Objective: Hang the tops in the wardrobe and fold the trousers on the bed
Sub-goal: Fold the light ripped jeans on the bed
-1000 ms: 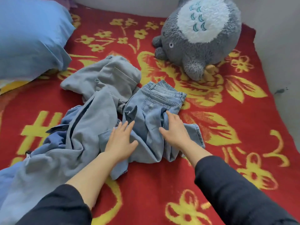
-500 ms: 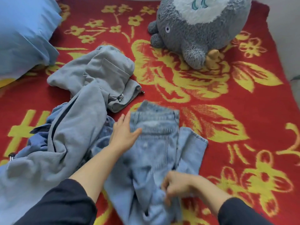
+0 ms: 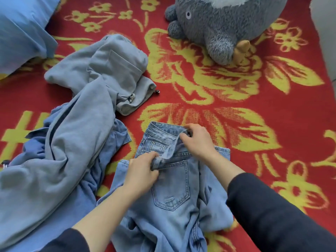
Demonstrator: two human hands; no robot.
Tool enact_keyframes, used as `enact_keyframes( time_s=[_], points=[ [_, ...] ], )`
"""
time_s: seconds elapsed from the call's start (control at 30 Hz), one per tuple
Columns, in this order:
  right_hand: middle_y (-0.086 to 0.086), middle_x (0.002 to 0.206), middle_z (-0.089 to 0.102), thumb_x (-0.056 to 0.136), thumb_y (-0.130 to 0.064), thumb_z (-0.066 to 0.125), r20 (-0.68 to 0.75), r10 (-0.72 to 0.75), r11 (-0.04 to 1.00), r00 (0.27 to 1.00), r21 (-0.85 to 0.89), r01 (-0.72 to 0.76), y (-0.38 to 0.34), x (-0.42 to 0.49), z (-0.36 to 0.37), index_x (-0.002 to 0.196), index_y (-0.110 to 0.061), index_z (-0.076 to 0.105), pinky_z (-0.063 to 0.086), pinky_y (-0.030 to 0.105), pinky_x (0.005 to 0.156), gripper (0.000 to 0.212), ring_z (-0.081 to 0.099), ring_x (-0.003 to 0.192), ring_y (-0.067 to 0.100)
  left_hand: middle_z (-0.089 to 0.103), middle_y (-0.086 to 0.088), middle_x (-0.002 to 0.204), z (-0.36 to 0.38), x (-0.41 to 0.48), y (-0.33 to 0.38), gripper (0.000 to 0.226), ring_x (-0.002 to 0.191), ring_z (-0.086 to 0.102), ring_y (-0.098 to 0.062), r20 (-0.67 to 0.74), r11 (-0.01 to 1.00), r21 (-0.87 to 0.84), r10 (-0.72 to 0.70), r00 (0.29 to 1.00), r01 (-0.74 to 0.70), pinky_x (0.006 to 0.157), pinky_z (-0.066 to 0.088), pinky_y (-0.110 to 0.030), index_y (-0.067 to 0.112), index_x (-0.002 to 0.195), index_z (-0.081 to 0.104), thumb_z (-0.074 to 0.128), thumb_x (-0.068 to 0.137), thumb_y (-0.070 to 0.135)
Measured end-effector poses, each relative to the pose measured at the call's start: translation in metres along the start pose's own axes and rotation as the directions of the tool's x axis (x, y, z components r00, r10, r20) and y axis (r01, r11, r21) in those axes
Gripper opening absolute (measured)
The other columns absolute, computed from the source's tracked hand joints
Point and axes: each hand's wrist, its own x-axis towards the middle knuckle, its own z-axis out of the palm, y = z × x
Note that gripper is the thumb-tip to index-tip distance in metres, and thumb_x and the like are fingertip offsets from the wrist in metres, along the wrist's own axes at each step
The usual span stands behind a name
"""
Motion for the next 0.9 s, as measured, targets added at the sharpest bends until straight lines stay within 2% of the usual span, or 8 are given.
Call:
enact_keyframes(
  time_s=[0.13, 0.23, 0.4, 0.5, 0.6, 0.73, 0.83, 0.9],
  points=[
    [0.001, 0.158, 0.025, 0.087, -0.040, 0.061, 0.176, -0.126, 0.981, 0.976, -0.124, 0.149, -0.030, 0.015, 0.017, 0.150, -0.024, 0.029, 0.016, 0.050, 0.117, 0.073, 0.016, 0.147, 0.021, 0.045, 0.013, 0.068, 0.007, -0.036, 0.005, 0.025, 0.090, 0.054, -0.014, 0.306, 0.975, 0.131, 0.130, 0.943, -0.177, 0.093, 0.028, -0.031, 0.028, 0.092, 0.053, 0.050, 0.069, 0.017],
    [0.000, 0.163, 0.006, 0.084, -0.043, 0.067, 0.351, -0.100, 0.938, 0.931, -0.279, 0.205, -0.033, 0.017, 0.038, 0.155, -0.029, 0.001, 0.009, 0.055, 0.116, 0.098, 0.003, 0.149, 0.022, 0.050, 0.005, 0.073, 0.007, -0.049, 0.008, 0.027, 0.086, 0.052, -0.024, 0.394, 0.976, 0.079, 0.156, 0.906, -0.202, 0.075, 0.033, -0.032, 0.024, 0.099, 0.057, 0.055, 0.073, 0.015],
    [0.019, 0.156, 0.020, 0.079, -0.048, 0.072, 0.345, 0.025, 0.843, 0.938, -0.512, 0.165, -0.028, 0.006, 0.067, 0.150, -0.021, -0.024, 0.045, 0.048, 0.096, 0.122, 0.048, 0.125, 0.036, 0.049, 0.003, 0.073, 0.006, -0.059, 0.005, 0.023, 0.075, 0.047, -0.018, 0.534, 0.991, -0.107, 0.123, 0.837, -0.078, 0.068, 0.039, -0.033, 0.015, 0.089, 0.054, 0.058, 0.067, 0.015],
    [0.015, 0.134, 0.052, 0.084, -0.040, 0.067, 0.338, 0.142, 0.852, 0.930, -0.520, 0.059, -0.022, -0.009, 0.076, 0.153, -0.014, 0.003, 0.049, 0.041, 0.085, 0.097, 0.060, 0.108, 0.032, 0.057, 0.003, 0.092, 0.003, -0.070, 0.000, 0.035, 0.086, 0.050, -0.014, 0.582, 0.995, -0.084, 0.011, 0.813, 0.047, 0.067, 0.037, -0.026, 0.020, 0.103, 0.056, 0.066, 0.070, 0.015],
    [0.008, 0.112, 0.062, 0.087, -0.031, 0.055, 0.358, 0.215, 0.882, 0.908, -0.470, -0.024, -0.006, -0.035, 0.070, 0.123, -0.011, 0.049, 0.047, 0.033, 0.076, 0.041, 0.061, 0.101, 0.030, 0.057, 0.000, 0.112, 0.008, -0.092, -0.008, 0.045, 0.103, 0.051, -0.016, 0.647, 0.986, 0.007, -0.134, 0.751, 0.169, 0.080, 0.044, -0.026, 0.025, 0.110, 0.052, 0.071, 0.069, 0.022],
    [0.004, 0.070, 0.052, 0.087, -0.021, 0.050, 0.432, 0.413, 0.911, 0.801, -0.211, -0.356, 0.022, -0.076, 0.041, 0.080, -0.013, 0.047, 0.036, 0.027, 0.056, 0.011, 0.049, 0.060, 0.019, 0.064, -0.009, 0.103, 0.008, -0.125, 0.000, 0.005, 0.104, 0.059, -0.028, 0.564, 0.960, 0.230, -0.267, 0.781, 0.162, 0.075, 0.044, -0.031, 0.018, 0.083, 0.056, 0.055, 0.079, 0.020],
    [0.003, 0.057, 0.037, 0.085, -0.012, 0.050, 0.327, 0.432, 0.863, 0.840, 0.120, -0.491, 0.014, -0.087, -0.010, 0.069, -0.015, 0.039, 0.029, 0.024, 0.046, 0.020, 0.036, 0.048, 0.018, 0.053, -0.010, 0.120, -0.017, -0.122, 0.008, 0.031, 0.114, 0.052, -0.029, 0.336, 0.901, 0.361, -0.367, 0.868, 0.241, 0.086, 0.045, -0.038, 0.018, 0.117, 0.054, 0.042, 0.088, 0.017],
    [0.004, 0.060, 0.039, 0.086, -0.010, 0.051, 0.230, 0.412, 0.825, 0.882, 0.317, -0.468, -0.004, -0.084, -0.044, 0.074, -0.015, 0.043, 0.034, 0.019, 0.041, 0.016, 0.038, 0.049, 0.017, 0.062, -0.014, 0.105, -0.045, -0.101, 0.021, 0.037, 0.087, 0.065, -0.030, 0.294, 0.876, -0.009, -0.458, 0.839, 0.482, 0.066, 0.051, -0.034, 0.024, 0.125, 0.048, 0.035, 0.092, 0.014]
  ],
)
